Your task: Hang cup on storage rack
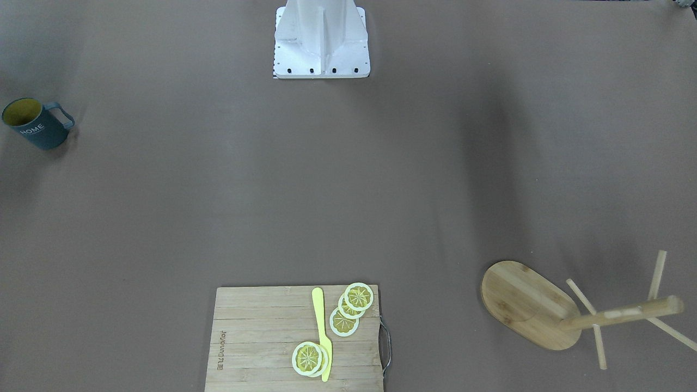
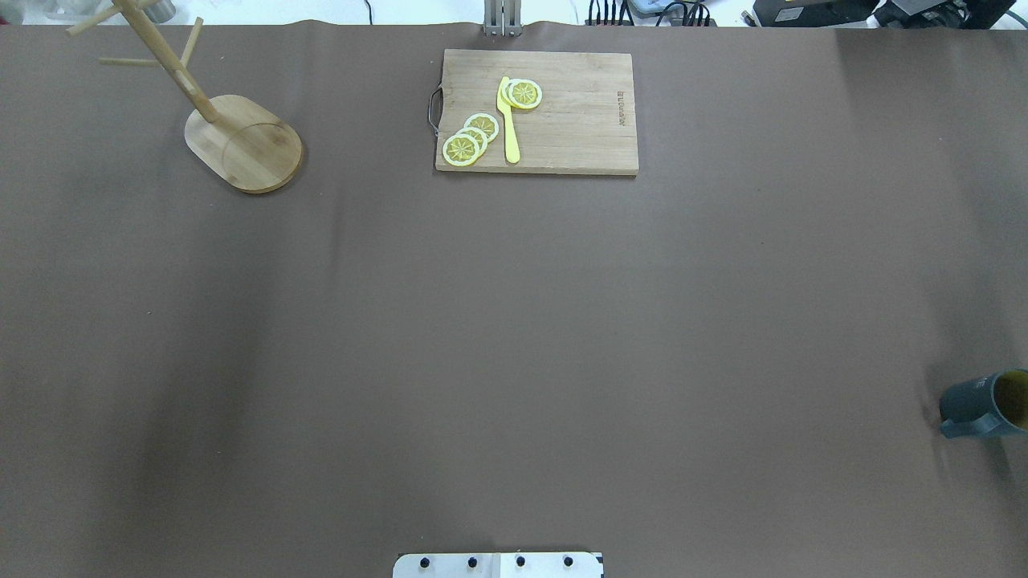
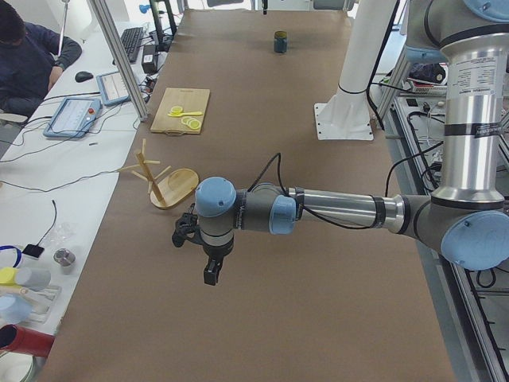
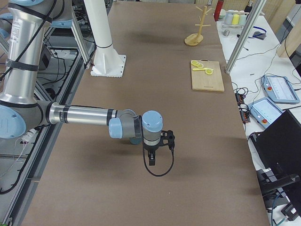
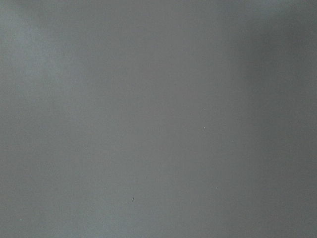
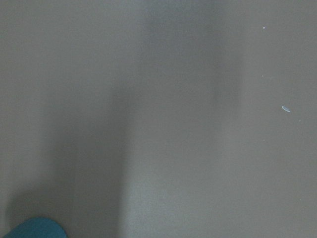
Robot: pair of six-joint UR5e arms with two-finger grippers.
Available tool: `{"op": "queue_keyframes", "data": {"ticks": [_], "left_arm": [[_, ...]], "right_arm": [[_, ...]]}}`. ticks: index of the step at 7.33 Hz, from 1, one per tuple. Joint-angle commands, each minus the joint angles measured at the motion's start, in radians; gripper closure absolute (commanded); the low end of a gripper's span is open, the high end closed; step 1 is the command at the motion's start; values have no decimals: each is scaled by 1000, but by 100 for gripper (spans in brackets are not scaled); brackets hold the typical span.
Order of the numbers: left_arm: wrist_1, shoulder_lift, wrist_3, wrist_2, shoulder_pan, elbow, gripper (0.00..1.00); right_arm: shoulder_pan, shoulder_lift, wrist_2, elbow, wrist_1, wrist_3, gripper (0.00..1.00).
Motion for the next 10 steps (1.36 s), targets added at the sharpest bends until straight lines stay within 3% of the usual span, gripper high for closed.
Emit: {"op": "queue_keyframes", "data": {"ticks": [1,2,6,8,10], "left_arm": [[0,-6,-5,2,-2,-35,1],[-3,-6,-5,0,-2,-40,1],[-26,-9,-5,2,-2,-90,1],[-255,-40,-20,3,-2,-28,1],[-276,-28,-31,0,-2,-20,1]], "right_arm": [[0,5,-2,6,0,0,0],[0,8,-3,8,3,-3,0],[0,10,-6,9,254,56,0],[-1,13,1,9,290,139,0],[-5,10,38,29,296,216,0]]}}
